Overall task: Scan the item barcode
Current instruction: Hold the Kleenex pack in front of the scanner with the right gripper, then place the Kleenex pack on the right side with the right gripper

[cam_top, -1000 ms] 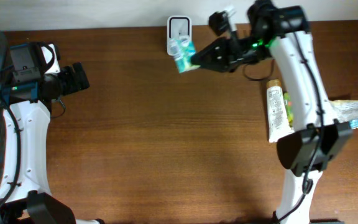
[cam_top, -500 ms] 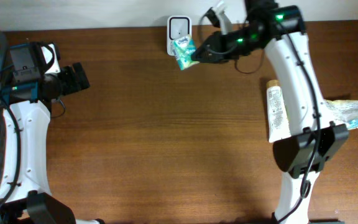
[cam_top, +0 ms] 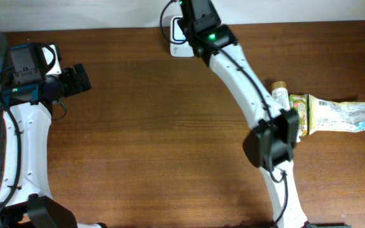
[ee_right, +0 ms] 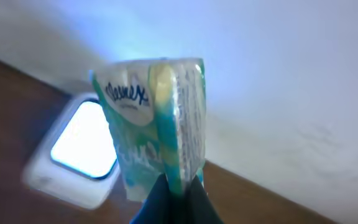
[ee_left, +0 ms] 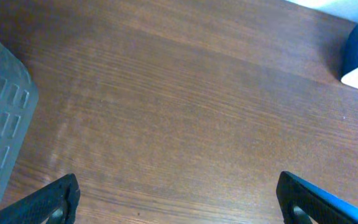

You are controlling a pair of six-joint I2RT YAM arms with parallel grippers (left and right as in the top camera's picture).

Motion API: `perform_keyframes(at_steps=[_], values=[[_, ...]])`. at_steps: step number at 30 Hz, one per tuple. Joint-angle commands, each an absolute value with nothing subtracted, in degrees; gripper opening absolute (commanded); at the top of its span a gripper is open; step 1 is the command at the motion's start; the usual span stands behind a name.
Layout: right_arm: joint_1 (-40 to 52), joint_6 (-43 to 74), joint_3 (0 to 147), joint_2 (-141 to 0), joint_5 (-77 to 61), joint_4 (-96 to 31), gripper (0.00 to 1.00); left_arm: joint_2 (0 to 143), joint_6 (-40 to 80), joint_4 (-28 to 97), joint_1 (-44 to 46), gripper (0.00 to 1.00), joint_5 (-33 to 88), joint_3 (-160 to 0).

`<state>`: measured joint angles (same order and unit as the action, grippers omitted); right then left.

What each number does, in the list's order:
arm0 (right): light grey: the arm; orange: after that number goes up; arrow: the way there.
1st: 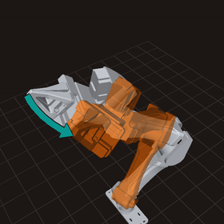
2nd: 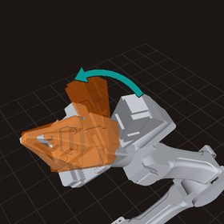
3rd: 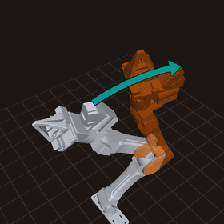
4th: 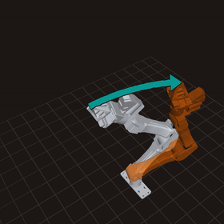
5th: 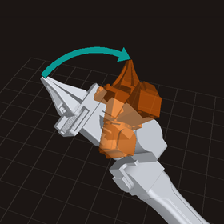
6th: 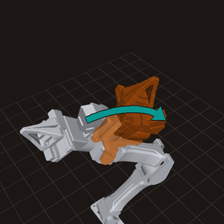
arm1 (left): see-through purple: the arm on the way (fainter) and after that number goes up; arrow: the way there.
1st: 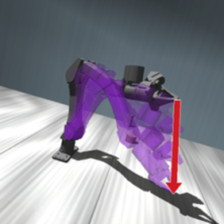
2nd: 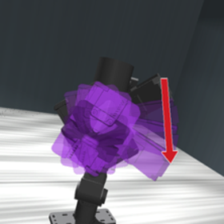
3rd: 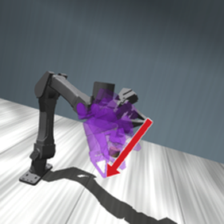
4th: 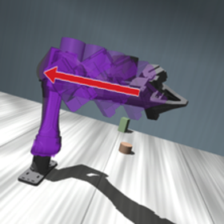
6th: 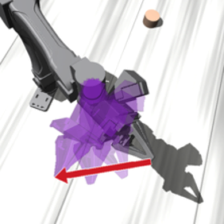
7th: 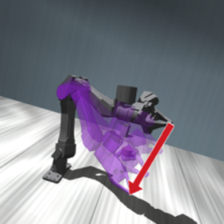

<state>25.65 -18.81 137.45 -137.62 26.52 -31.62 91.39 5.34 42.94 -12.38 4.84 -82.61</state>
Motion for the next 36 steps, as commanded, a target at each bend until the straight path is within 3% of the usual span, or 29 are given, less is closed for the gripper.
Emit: perform_keyframes(at_steps=[1,4,22,26,33,36], values=[[25.54,-30.39,137.78,-142.17,32.42,-26.59,0.04,91.29,4.62,42.76,-12.43,0.99,4.64,-82.61],[25.54,-35.81,137.78,-146.08,32.34,-21.98,0.04,91.29,4.62,42.76,-12.43,0.99,4.64,-82.61],[26.81,-35.00,135.85,-148.59,25.10,-22.06,0.04,91.29,4.60,42.76,-12.43,0.99,4.64,-82.61],[28.21,-27.00,135.87,-144.77,14.37,-24.80,0.04,91.29,4.62,42.76,-12.43,0.99,4.64,-82.61],[26.57,-3.31,135.94,-130.41,-14.81,-32.93,0.04,91.29,4.60,42.76,-12.43,0.99,4.64,-82.61],[23.70,2.17,135.94,-124.79,-18.92,-38.52,0.04,91.29,4.60,42.76,-12.43,0.99,4.64,-82.61]])
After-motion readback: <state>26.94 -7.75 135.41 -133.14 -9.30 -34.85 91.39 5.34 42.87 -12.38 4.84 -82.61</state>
